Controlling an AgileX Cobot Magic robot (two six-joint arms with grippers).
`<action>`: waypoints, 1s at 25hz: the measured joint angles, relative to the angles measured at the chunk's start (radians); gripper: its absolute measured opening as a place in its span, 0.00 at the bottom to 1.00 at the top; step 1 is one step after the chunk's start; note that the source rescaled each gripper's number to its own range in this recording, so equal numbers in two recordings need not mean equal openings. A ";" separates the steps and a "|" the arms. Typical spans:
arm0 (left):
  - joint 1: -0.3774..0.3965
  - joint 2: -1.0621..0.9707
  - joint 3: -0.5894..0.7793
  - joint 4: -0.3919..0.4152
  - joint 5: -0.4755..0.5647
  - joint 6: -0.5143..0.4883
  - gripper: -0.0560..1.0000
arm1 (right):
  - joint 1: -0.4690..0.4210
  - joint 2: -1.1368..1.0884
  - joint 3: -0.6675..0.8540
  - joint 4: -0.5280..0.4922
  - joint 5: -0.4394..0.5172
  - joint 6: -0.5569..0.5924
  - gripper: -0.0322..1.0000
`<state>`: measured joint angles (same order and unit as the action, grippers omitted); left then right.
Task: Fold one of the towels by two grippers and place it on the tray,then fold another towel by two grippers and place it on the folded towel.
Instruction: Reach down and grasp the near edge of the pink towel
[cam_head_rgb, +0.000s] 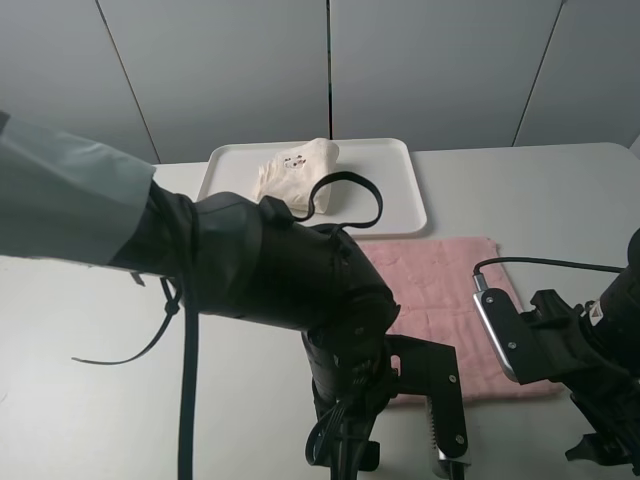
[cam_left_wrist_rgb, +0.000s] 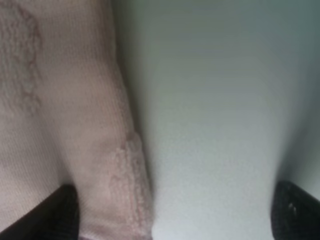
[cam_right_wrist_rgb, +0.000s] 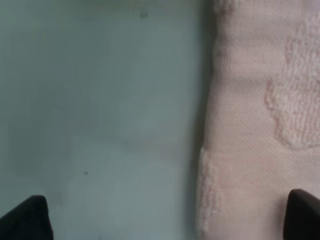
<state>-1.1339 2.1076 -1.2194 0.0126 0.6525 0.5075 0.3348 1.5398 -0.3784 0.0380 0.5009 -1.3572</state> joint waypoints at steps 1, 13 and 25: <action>0.000 0.000 0.000 0.000 0.000 0.000 0.99 | 0.000 0.000 0.000 0.000 -0.003 0.000 1.00; 0.000 0.001 0.000 0.002 0.000 -0.002 0.99 | 0.000 0.095 -0.004 -0.025 -0.058 0.052 1.00; 0.000 0.002 0.000 0.007 0.010 -0.005 0.99 | 0.000 0.101 0.000 -0.128 -0.114 0.064 0.22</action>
<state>-1.1339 2.1099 -1.2194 0.0191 0.6624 0.5024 0.3348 1.6405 -0.3786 -0.0901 0.3871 -1.2937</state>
